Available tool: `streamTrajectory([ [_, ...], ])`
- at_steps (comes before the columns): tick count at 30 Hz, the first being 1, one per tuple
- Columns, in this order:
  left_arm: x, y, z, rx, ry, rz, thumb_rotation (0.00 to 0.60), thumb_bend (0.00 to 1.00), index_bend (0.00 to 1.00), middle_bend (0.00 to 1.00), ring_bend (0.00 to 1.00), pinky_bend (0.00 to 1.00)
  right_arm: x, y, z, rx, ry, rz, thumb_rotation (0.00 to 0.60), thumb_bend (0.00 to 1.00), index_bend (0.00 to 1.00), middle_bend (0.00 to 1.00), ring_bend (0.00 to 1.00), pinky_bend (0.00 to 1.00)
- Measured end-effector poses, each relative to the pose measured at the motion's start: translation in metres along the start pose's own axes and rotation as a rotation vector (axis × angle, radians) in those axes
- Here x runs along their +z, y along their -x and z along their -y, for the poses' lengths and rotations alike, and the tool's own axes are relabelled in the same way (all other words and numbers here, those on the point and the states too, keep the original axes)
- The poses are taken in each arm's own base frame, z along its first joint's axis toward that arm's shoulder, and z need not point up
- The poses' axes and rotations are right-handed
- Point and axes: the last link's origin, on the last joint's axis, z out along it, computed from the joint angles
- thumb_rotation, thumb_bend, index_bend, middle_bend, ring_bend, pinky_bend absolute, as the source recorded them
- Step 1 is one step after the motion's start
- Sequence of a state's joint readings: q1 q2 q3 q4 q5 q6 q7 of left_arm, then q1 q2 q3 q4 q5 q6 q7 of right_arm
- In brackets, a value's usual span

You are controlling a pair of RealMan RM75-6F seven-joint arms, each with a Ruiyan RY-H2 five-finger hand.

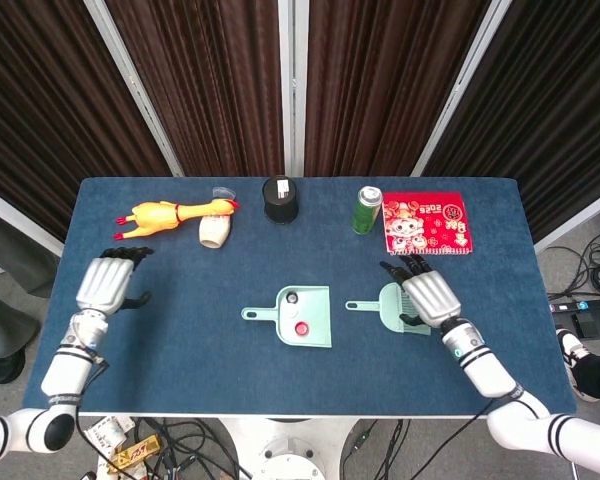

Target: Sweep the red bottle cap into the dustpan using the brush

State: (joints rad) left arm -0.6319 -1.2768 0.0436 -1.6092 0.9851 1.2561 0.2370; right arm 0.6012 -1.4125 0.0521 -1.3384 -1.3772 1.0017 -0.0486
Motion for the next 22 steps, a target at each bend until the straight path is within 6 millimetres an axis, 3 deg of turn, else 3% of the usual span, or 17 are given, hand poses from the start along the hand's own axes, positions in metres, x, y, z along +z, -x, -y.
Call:
streamTrajectory([
  [4,-0.023,-0.003,0.032,0.004,-0.058,-0.066,0.6,0.15,0.22,0.25,0.2,0.2,-0.031,-0.015,-0.028,0.072,0.065,-0.076,0.6,0.25,0.01,0.22,0.03,0.04],
  [10,-0.072,-0.007,0.072,0.02,-0.143,-0.158,0.6,0.13,0.22,0.25,0.19,0.19,-0.098,-0.028,-0.066,0.164,0.184,-0.186,0.6,0.24,0.01,0.18,0.0,0.04],
  [15,-0.114,-0.006,0.083,0.026,-0.194,-0.184,0.6,0.13,0.22,0.25,0.19,0.17,-0.152,-0.027,-0.077,0.192,0.276,-0.24,0.6,0.25,0.01,0.18,0.0,0.03],
  [22,-0.134,0.004,0.084,0.006,-0.213,-0.178,0.6,0.13,0.22,0.25,0.19,0.14,-0.178,-0.018,-0.077,0.241,0.272,-0.221,0.6,0.25,0.01,0.18,0.0,0.0],
])
